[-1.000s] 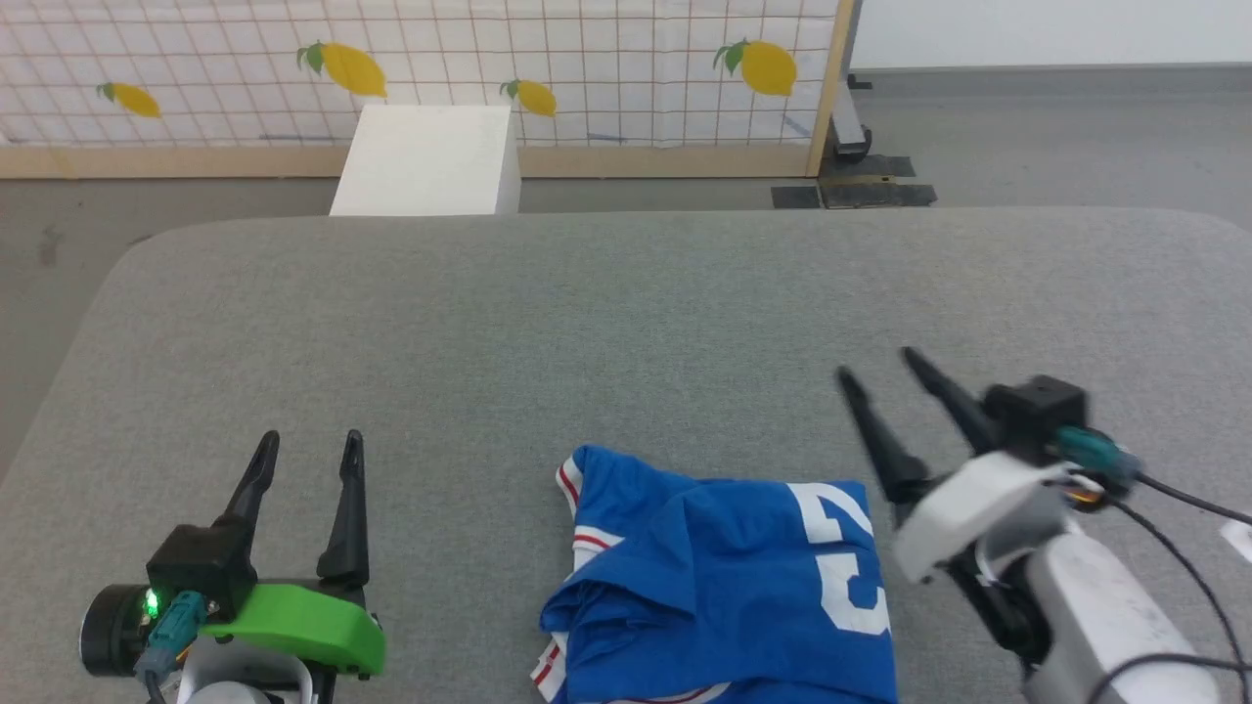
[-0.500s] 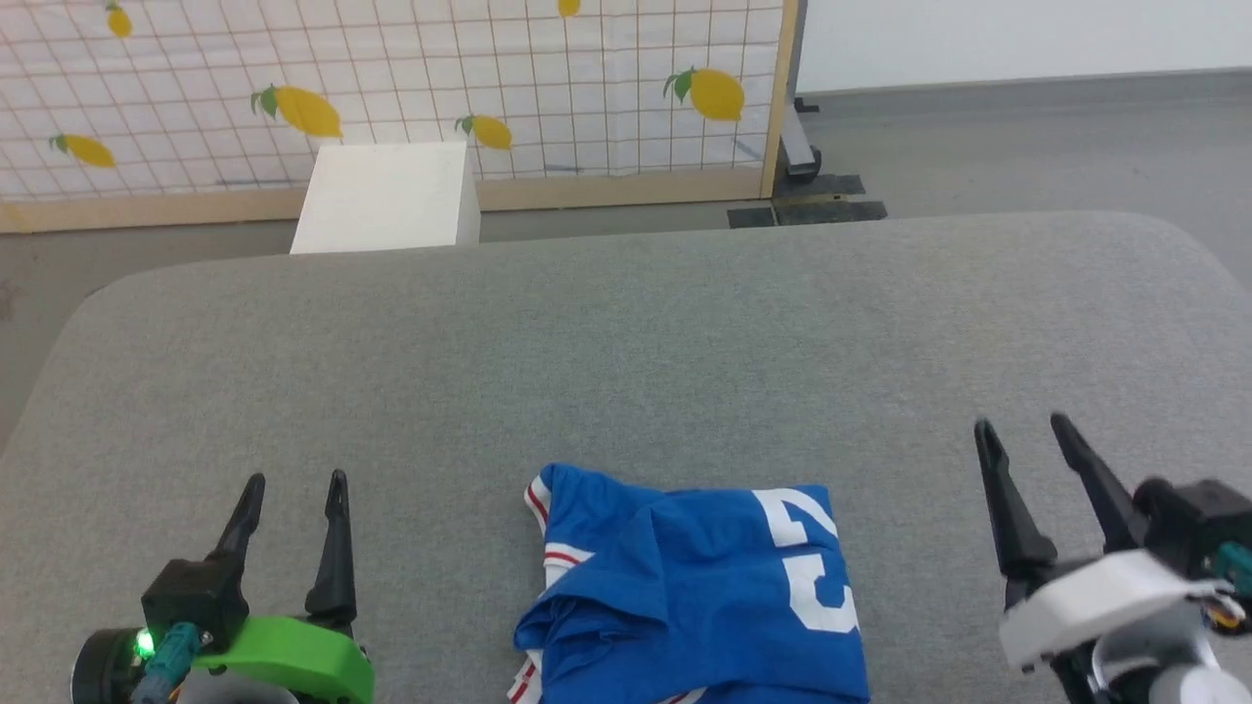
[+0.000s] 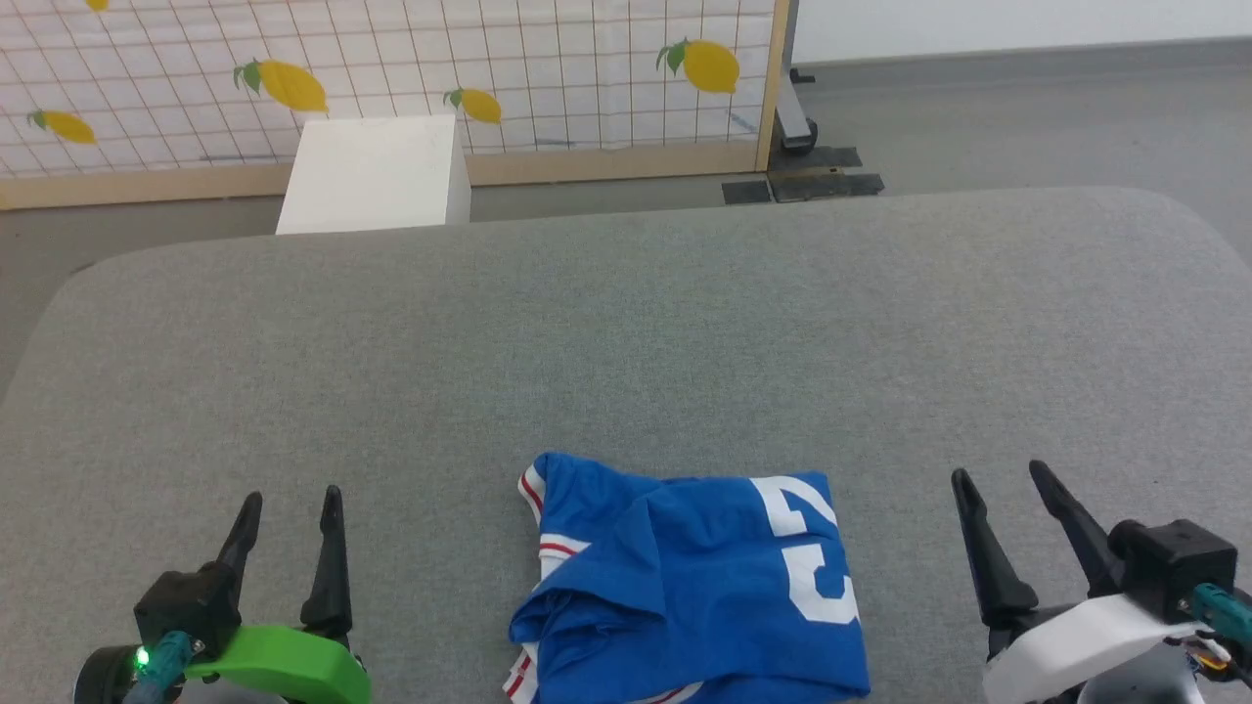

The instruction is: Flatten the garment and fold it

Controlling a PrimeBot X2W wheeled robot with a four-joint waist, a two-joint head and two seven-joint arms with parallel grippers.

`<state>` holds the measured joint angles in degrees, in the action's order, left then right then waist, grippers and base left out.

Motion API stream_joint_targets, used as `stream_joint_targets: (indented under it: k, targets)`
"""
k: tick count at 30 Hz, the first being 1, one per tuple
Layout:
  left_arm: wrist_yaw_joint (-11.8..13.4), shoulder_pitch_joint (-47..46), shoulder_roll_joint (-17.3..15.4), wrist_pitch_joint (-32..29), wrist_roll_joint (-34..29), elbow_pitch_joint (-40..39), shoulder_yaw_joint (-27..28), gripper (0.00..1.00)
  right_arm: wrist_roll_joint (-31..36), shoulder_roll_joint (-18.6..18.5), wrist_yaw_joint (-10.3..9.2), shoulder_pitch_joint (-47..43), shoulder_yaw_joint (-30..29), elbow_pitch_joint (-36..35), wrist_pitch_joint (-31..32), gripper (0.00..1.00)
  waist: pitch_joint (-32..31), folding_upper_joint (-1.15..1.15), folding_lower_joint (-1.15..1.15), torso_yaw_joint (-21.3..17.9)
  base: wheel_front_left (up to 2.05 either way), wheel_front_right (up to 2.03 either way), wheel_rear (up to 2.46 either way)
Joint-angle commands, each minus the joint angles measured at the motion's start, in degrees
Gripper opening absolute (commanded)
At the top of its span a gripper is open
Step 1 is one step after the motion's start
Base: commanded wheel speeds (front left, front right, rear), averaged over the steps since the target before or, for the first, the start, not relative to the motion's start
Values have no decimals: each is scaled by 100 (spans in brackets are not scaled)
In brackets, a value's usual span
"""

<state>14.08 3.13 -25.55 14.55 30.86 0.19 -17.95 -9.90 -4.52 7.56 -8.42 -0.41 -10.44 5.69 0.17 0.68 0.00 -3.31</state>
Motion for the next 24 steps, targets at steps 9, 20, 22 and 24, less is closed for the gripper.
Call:
stream_joint_targets:
  k: [9, 20, 22, 24]
  targets:
    - [-238, -229, 267, 44, -91, -31, 386, 100, -977, 43, -8, 668, -866, -24, 1020, 100, 338, -68, 0, 161, 0, 0, 0]
    - [-546, -387, 581, 44, -381, 96, 661, 100, -2395, -435, -8, 1039, -2213, 1536, 3537, 100, 486, -68, 0, 528, 0, 0, 0]
    - [-604, -410, 626, 44, -434, 115, 694, 100, -2745, -315, -8, 1086, -2321, 1826, 4001, 100, 505, -68, 0, 571, 0, 0, 0]
    - [-657, -445, 668, 44, -494, 130, 708, 100, -3106, -194, -8, 1151, -2326, 2007, 4373, 100, 531, -68, 0, 628, 0, 0, 0]
